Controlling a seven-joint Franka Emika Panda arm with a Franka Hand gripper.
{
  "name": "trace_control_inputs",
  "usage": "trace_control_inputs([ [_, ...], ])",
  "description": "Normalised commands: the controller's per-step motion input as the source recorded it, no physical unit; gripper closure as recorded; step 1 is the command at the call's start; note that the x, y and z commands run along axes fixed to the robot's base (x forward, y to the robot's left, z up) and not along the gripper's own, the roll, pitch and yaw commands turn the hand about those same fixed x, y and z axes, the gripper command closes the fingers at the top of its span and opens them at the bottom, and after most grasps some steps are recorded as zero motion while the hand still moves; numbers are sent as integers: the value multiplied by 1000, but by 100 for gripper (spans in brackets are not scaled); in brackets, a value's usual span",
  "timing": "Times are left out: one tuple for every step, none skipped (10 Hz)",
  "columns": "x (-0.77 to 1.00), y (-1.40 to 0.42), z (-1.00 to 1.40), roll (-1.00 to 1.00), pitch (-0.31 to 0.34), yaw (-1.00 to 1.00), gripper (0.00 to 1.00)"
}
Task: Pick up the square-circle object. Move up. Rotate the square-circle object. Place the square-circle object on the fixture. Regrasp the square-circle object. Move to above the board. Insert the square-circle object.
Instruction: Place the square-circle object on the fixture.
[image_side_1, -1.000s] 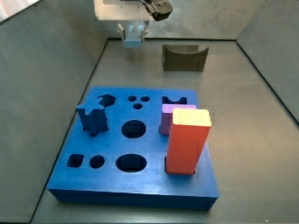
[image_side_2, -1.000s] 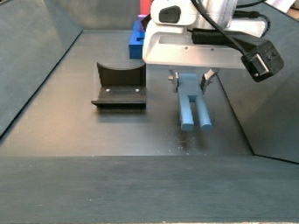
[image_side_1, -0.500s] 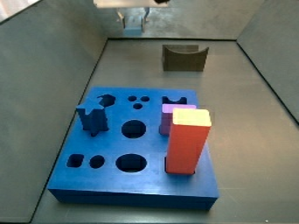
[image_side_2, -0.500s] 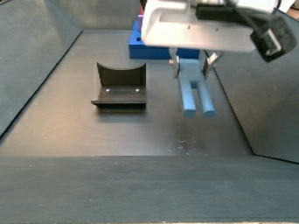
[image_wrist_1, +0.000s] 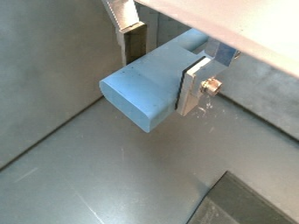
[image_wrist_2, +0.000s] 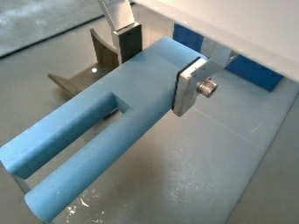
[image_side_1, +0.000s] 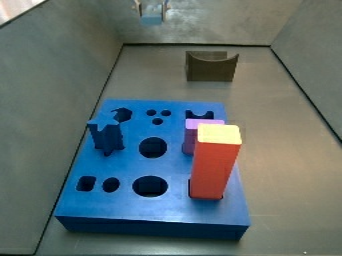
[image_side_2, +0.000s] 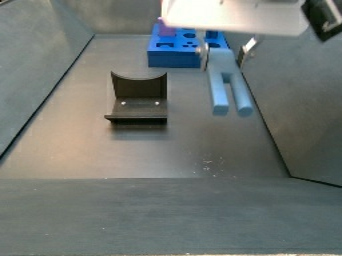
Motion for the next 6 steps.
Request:
trace_control_inputs([
  [-28, -5, 742, 146, 90, 25, 100],
  [-22, -2, 620, 149, 94, 28, 100],
  [-14, -5, 457, 154, 103, 35, 100],
  [-7, -1, 290, 143, 106, 33, 100],
  [-7, 2, 205, 138, 110, 31, 100],
  [1000, -503, 43, -97, 84, 142, 100],
])
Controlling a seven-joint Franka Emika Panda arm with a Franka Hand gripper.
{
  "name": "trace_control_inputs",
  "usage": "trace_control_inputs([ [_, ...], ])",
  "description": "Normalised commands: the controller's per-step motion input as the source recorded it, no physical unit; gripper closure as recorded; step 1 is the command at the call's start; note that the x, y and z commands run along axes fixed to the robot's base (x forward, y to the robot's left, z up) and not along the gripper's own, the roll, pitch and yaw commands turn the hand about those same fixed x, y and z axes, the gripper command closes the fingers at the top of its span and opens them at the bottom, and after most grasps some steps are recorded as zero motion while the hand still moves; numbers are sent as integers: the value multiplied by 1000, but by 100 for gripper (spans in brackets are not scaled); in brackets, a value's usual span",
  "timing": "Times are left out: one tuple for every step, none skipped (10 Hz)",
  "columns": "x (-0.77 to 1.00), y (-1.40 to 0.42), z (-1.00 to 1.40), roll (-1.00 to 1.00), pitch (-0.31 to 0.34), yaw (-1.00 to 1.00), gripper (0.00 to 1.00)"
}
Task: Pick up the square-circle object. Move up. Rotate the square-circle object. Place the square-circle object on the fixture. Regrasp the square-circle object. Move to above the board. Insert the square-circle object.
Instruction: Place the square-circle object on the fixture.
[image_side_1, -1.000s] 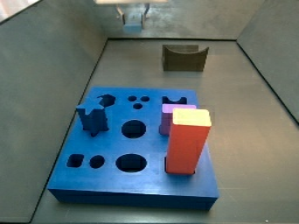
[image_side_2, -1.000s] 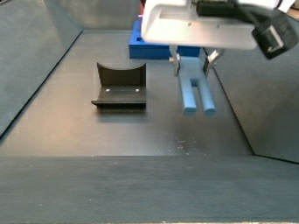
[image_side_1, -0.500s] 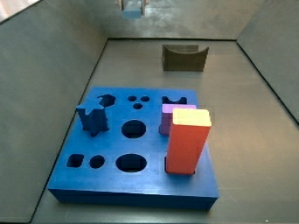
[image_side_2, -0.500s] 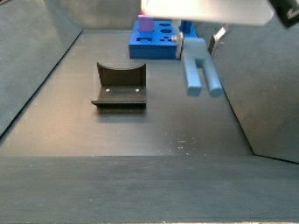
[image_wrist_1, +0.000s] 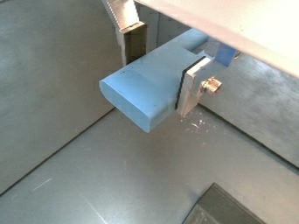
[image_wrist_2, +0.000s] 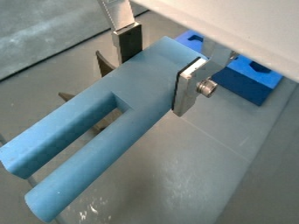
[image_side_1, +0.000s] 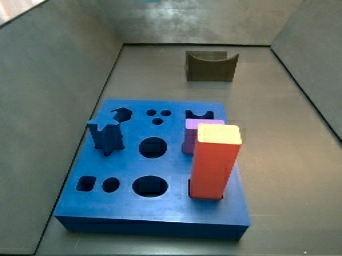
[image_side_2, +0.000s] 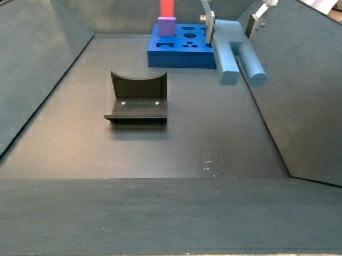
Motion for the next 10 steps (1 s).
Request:
trace_control_inputs([
  [1000, -495, 23, -106, 85, 134, 100],
  [1000, -439, 17, -109, 94, 108, 100],
  [1000, -385, 16, -116, 98, 69, 100],
  [1000, -350, 15, -116, 109, 42, 100],
  [1000, -310, 12, -112, 118, 31, 100],
  [1000, -264, 12, -117, 126, 21, 100],
  [1000, -236, 9, -119, 131, 17, 100],
  [1000, -215, 9, -118, 132, 17, 100],
  [1000, -169, 8, -122, 142, 15, 100],
  [1000, -157, 10, -124, 145, 15, 100],
])
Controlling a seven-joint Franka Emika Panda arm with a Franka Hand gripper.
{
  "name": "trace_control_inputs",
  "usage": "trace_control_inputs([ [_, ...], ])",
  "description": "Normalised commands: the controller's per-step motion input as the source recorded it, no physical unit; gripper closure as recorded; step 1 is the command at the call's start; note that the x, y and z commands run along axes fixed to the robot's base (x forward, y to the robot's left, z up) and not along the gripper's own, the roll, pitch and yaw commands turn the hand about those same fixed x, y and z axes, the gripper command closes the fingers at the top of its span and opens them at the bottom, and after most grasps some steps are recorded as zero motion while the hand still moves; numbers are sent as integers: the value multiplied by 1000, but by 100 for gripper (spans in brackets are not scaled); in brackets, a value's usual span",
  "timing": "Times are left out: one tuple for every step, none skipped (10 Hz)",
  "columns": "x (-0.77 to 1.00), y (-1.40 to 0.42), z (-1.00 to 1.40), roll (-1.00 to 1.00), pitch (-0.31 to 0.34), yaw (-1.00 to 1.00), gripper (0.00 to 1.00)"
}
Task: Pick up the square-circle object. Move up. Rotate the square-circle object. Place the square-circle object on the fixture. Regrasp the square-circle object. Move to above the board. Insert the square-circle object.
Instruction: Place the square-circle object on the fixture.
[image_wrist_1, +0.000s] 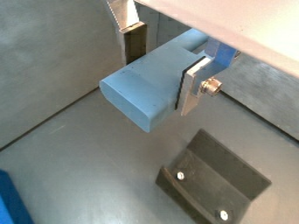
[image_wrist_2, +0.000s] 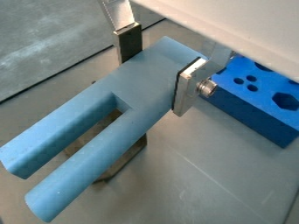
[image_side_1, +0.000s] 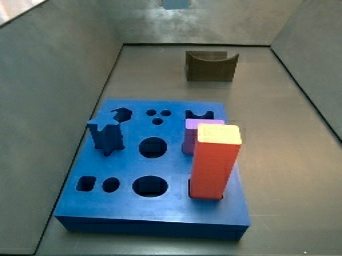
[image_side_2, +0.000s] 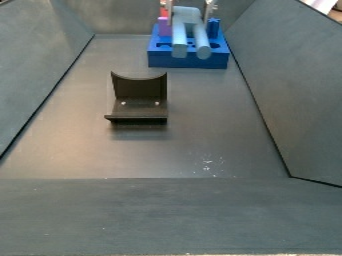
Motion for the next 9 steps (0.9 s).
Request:
trace_control_inputs([
  [1000, -122, 5, -120, 139, 17, 100],
  [1000, -100, 3, -119, 133, 16, 100],
  [1000, -89, 4, -114, 137, 17, 100],
  [1000, -70, 6, -103, 140, 16, 100],
  [1000, -240, -56, -1000, 88, 13, 100],
  [1000, -226, -59, -1000, 89, 9, 100],
  [907, -90, -36, -1000, 100, -4, 100],
  [832, -43, -15, -1000, 110, -8, 100],
  [738, -4, -22, -1000, 118, -17, 100],
])
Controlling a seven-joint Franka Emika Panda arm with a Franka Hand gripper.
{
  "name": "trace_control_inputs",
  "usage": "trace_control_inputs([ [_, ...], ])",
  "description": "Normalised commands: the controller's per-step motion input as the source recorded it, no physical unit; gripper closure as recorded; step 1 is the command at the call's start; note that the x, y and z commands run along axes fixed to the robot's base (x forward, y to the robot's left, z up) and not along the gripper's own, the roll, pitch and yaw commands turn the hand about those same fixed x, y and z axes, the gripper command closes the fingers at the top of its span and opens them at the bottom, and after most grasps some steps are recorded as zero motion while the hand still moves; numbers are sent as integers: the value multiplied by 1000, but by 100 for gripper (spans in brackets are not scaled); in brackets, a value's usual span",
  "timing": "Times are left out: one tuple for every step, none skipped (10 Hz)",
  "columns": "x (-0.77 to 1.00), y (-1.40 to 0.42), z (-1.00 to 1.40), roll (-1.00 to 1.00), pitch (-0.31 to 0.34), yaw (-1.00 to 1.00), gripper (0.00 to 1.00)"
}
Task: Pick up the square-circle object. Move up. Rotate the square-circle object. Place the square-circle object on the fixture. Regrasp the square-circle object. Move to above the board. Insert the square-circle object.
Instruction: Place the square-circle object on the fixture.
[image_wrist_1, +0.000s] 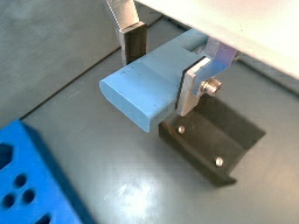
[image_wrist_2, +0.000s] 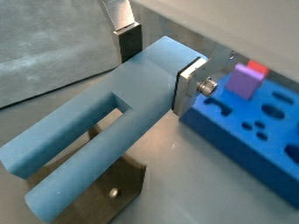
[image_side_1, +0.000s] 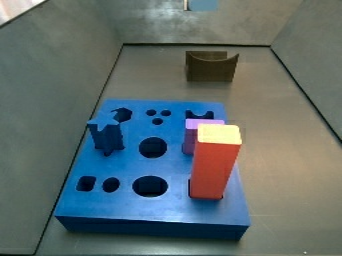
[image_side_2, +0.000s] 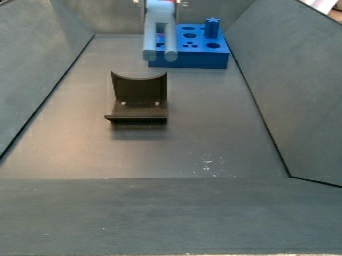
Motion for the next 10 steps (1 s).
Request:
trace_control_inputs([
  [689, 7, -23, -1000, 122, -22, 100],
  [593, 25, -19, -1000, 128, -34, 100],
  [518, 33, -19, -1000, 133, -44, 100],
  [448, 38, -18, -1000, 138, -55, 100],
  [352, 39, -18, -1000, 144, -72, 100],
  [283, 41, -21, -1000, 150, -88, 100],
  [216, 43, -22, -1000, 154, -105, 100],
  [129, 44, -21, -1000, 162, -135, 100],
  [76, 44, -21, -1000, 164, -163, 100],
  [64, 44, -15, -1000, 153, -186, 100],
])
